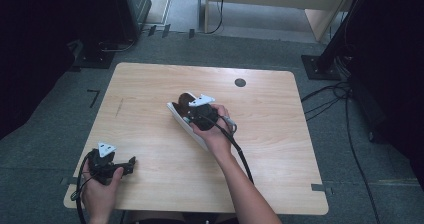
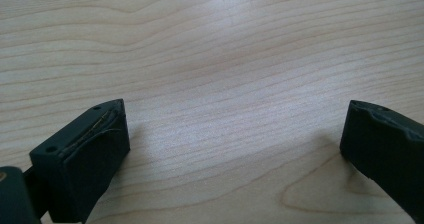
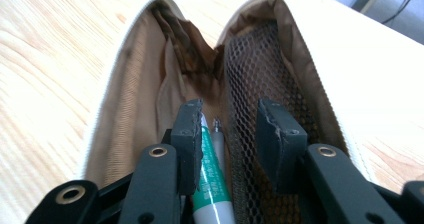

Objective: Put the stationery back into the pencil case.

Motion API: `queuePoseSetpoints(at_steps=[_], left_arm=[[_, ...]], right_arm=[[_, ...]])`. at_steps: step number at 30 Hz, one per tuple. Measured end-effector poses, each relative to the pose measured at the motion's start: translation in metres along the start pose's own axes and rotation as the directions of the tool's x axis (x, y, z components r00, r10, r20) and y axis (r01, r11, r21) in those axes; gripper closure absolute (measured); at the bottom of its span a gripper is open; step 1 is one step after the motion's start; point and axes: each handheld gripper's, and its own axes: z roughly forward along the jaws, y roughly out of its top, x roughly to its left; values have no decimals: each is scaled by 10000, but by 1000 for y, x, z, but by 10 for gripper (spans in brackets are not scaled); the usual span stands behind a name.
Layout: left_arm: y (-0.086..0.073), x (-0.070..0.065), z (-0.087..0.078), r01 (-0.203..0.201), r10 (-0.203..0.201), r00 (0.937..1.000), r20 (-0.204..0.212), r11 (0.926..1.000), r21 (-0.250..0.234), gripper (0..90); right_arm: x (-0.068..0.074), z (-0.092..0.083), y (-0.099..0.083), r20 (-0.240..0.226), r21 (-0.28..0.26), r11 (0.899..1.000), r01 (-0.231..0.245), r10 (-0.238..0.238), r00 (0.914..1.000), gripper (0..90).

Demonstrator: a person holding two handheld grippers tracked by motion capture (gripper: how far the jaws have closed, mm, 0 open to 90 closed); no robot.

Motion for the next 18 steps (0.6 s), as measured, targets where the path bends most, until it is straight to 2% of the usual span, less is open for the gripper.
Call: queuePoseSetpoints(at_steps=[10, 18], left_arm=[[0, 0, 0, -3, 3, 10000, 6, 10000, 4, 0], [0, 0, 0, -4, 4, 10000, -1, 10000, 3, 0]], right_arm=[[1, -30, 3, -671, -977, 9950, -198, 132, 9977, 675], [0, -54, 3, -1148, -1600, 9861, -451, 268, 9930, 715]])
